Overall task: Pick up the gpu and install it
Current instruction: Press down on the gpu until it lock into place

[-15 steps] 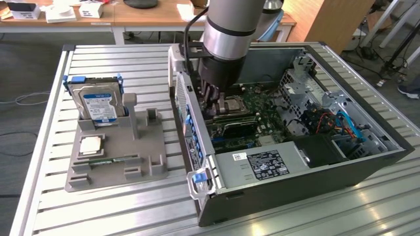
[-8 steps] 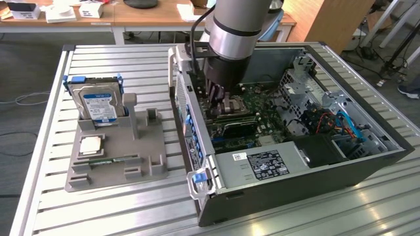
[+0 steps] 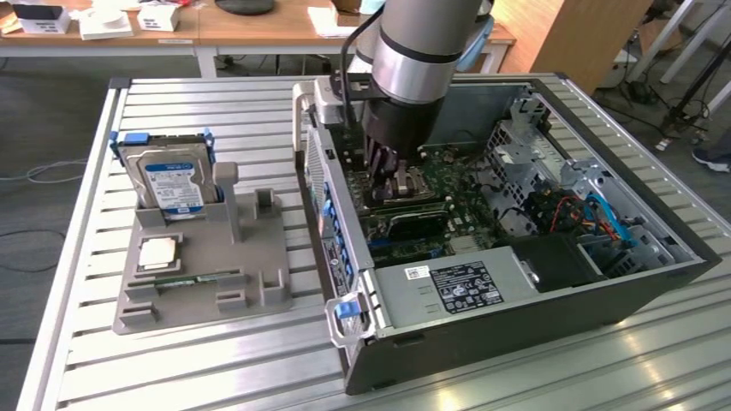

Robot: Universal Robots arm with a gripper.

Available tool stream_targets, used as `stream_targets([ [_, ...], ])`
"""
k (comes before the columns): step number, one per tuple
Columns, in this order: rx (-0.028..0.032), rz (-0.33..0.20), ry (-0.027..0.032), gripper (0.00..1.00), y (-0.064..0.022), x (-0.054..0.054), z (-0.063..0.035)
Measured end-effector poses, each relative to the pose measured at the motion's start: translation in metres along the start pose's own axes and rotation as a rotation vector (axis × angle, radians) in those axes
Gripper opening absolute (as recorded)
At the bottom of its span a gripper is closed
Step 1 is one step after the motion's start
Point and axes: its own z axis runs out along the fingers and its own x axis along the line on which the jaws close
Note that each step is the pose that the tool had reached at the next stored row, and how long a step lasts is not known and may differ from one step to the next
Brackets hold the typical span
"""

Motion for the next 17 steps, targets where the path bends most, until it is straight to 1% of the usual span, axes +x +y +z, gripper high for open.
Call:
stream_targets([
  [8, 0.0000, 0.000, -0.0001, 0.11, -0.0004, 0.000, 0.0106],
  [17, 0.0000, 0.000, -0.0002, 0.11, -0.0011, 0.000, 0.0122],
])
